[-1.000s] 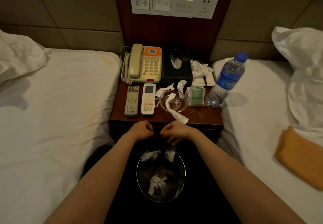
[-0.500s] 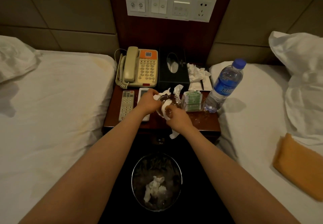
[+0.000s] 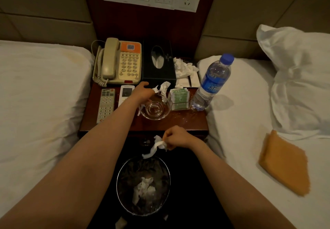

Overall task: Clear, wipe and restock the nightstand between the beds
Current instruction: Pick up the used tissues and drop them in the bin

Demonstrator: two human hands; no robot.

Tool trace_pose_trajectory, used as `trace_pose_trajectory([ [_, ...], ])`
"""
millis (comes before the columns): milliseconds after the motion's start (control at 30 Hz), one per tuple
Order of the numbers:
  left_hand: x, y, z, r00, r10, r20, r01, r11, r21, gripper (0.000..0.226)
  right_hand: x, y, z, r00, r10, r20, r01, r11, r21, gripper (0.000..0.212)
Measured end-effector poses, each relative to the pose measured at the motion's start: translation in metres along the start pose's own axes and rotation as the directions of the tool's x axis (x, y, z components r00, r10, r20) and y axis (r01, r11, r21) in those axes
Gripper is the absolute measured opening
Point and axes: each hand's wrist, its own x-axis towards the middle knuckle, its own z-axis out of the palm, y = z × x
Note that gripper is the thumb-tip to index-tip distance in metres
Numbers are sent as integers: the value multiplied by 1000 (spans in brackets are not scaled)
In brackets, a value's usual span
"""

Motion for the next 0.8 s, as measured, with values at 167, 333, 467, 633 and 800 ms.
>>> trace_pose_trajectory([
  [167,-2,5,7,989,7,147,-32,985,169,31,6,1,9,995,51,84,-50,999,-16,19],
  [333,-4,5,9,994,54,95,-84,935,344,35,14,6,23,987,91,134,-78,992,-96,26],
  [467,-2,4,3,993,104,63,-119,945,304,23,15,11,31,978,114,174,-92,988,-127,29],
  [633,-7,2,-1,984,177,31,-178,934,310,26,13,10,29,995,39,96,-30,995,-92,30],
  [800,-23,2,-8,949,291,-120,-266,945,189,12,0,-20,-3,980,-112,-167,129,987,93,18],
])
